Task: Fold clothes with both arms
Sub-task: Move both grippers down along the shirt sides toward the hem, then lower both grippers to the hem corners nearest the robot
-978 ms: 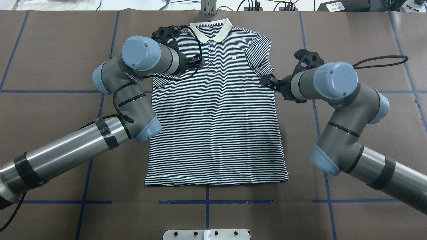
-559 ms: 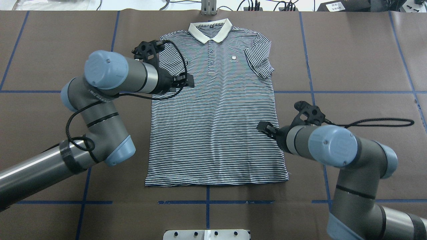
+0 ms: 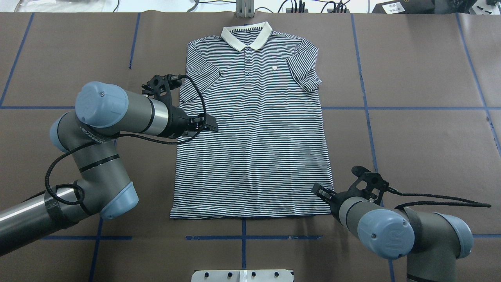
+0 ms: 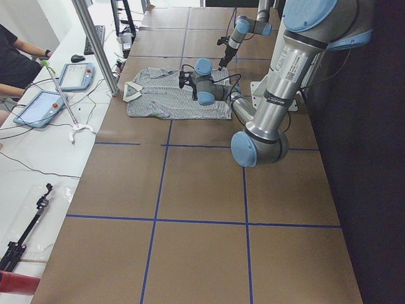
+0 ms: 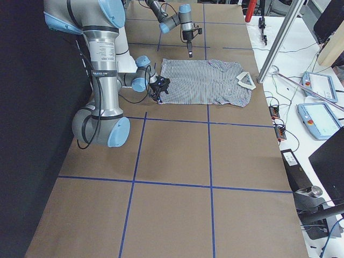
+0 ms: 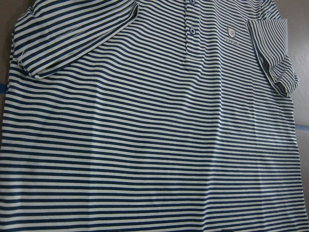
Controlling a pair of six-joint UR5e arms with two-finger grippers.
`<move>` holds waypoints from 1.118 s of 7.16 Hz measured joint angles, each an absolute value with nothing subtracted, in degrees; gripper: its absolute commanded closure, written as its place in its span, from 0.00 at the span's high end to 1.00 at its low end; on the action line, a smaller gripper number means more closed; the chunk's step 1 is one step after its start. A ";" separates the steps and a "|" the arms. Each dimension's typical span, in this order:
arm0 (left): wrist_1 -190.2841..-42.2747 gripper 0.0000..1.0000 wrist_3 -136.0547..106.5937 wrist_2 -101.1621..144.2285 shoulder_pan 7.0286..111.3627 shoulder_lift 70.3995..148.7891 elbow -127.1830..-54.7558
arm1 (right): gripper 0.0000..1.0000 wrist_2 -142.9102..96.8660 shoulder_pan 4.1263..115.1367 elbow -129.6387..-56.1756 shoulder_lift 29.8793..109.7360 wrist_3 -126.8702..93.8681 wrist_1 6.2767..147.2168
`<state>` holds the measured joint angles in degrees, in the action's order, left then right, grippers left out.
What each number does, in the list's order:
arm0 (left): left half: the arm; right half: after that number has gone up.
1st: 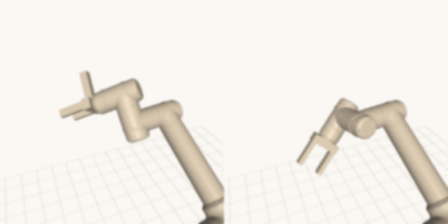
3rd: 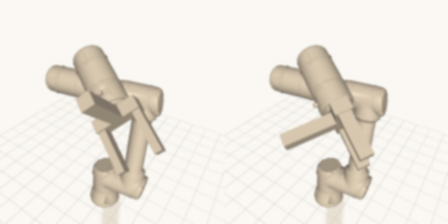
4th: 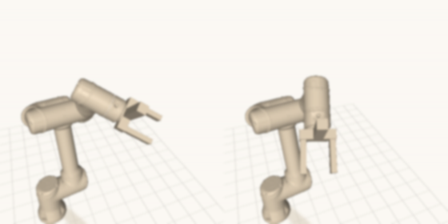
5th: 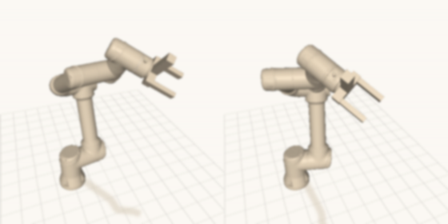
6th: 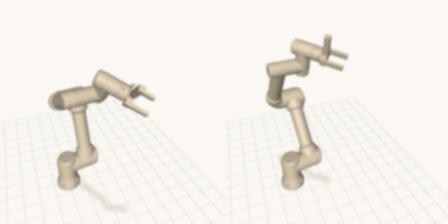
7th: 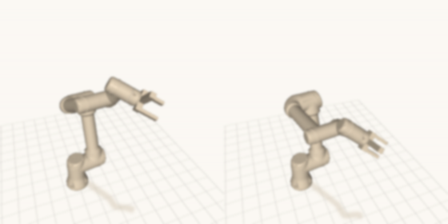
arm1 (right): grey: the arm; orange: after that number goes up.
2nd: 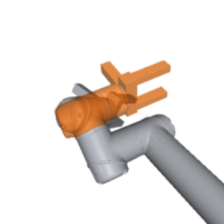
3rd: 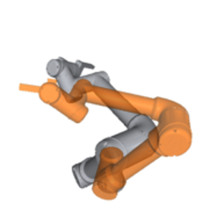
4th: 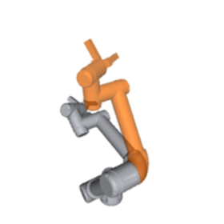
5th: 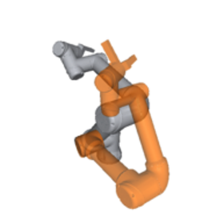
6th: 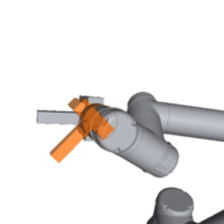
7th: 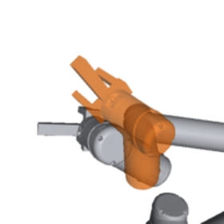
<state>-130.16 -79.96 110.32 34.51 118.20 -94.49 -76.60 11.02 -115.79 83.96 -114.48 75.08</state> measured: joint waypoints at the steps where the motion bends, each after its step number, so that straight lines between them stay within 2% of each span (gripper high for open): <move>1: -130.16 0.77 -79.97 110.36 34.36 118.15 -94.44 | 0.77 -76.57 10.85 -115.84 84.00 -115.60 76.05; 2: -130.17 0.77 -79.98 110.38 34.29 118.14 -94.39 | 0.75 -76.62 10.80 -115.83 84.01 -116.16 76.50; 3: -130.17 0.77 -80.00 110.41 34.24 118.14 -94.34 | 0.68 -76.90 10.76 -115.82 84.05 -116.43 76.71; 4: -130.17 0.77 -80.04 110.45 34.21 118.15 -94.33 | 0.66 -77.33 10.67 -115.82 84.17 -116.56 76.78; 8: -130.17 0.77 -80.07 110.48 34.21 118.13 -94.23 | 0.65 -77.69 10.07 -115.65 84.89 -116.63 76.82</move>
